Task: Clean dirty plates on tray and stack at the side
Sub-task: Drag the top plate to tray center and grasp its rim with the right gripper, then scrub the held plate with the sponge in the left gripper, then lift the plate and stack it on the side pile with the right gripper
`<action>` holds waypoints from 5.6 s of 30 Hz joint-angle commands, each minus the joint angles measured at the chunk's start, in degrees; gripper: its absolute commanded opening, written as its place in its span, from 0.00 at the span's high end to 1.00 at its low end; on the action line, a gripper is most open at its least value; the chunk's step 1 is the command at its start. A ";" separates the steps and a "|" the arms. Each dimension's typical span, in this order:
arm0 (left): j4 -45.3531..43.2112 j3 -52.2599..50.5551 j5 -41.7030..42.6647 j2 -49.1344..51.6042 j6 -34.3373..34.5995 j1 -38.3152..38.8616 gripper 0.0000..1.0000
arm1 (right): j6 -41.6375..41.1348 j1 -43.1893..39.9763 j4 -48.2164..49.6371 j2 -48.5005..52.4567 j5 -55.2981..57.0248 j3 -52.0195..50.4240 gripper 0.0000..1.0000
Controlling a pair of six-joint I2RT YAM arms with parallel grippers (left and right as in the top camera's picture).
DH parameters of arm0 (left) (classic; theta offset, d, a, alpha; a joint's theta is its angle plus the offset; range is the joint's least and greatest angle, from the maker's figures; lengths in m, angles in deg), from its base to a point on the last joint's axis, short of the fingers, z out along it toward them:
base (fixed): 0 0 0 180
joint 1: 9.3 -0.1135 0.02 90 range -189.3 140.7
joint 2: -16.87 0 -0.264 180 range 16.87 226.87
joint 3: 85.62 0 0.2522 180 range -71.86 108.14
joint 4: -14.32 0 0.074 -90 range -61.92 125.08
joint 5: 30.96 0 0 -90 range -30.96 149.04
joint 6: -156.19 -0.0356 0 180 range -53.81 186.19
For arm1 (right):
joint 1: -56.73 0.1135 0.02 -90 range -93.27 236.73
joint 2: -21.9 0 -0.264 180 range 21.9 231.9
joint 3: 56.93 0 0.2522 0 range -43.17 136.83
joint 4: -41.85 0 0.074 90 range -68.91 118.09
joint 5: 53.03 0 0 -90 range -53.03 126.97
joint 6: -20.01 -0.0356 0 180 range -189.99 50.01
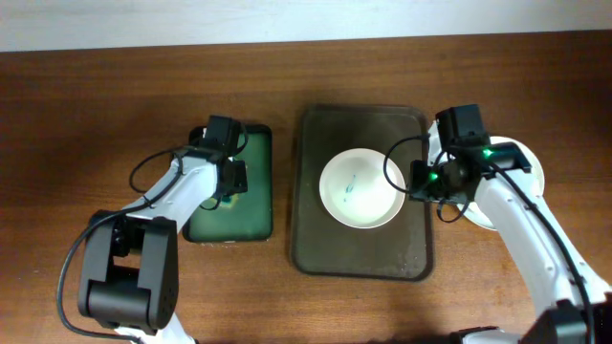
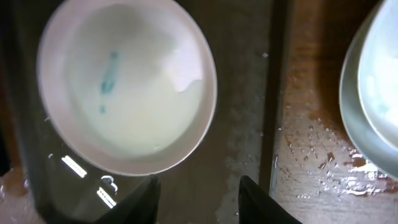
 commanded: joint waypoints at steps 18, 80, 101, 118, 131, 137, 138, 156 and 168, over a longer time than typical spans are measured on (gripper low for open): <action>20.87 21.38 10.67 -2.54 -2.25 5.11 1.00 | 6.19 -2.19 13.31 23.87 -3.26 -0.68 0.96; 40.22 41.40 -13.86 12.20 6.08 14.78 1.00 | 6.16 -2.21 10.60 23.87 -3.23 -0.68 0.96; 34.64 22.73 8.04 -17.84 3.17 -0.83 0.01 | -1.46 17.44 3.96 -12.41 39.19 -0.50 0.96; 34.67 22.73 8.04 -17.84 3.17 -0.83 0.01 | 0.55 49.92 -0.92 -13.18 77.00 -0.52 0.96; 34.67 22.73 8.04 -17.84 3.17 -0.83 0.01 | 0.50 49.88 -1.07 -13.18 78.88 -0.52 0.96; 34.67 22.73 8.04 -17.84 3.17 -0.83 0.01 | 0.28 49.88 -1.07 -13.18 78.86 -0.52 0.96; 34.67 22.73 8.04 -17.84 3.17 -0.83 0.01 | 0.28 49.88 -1.07 -13.18 78.86 -0.52 0.96; 34.67 22.73 8.04 -17.84 3.17 -0.83 0.01 | 0.28 8.61 6.56 -13.07 25.57 -0.52 0.96; 34.67 22.73 8.04 -17.84 3.17 -0.83 0.01 | -3.30 -46.77 6.58 4.20 -13.25 0.92 0.36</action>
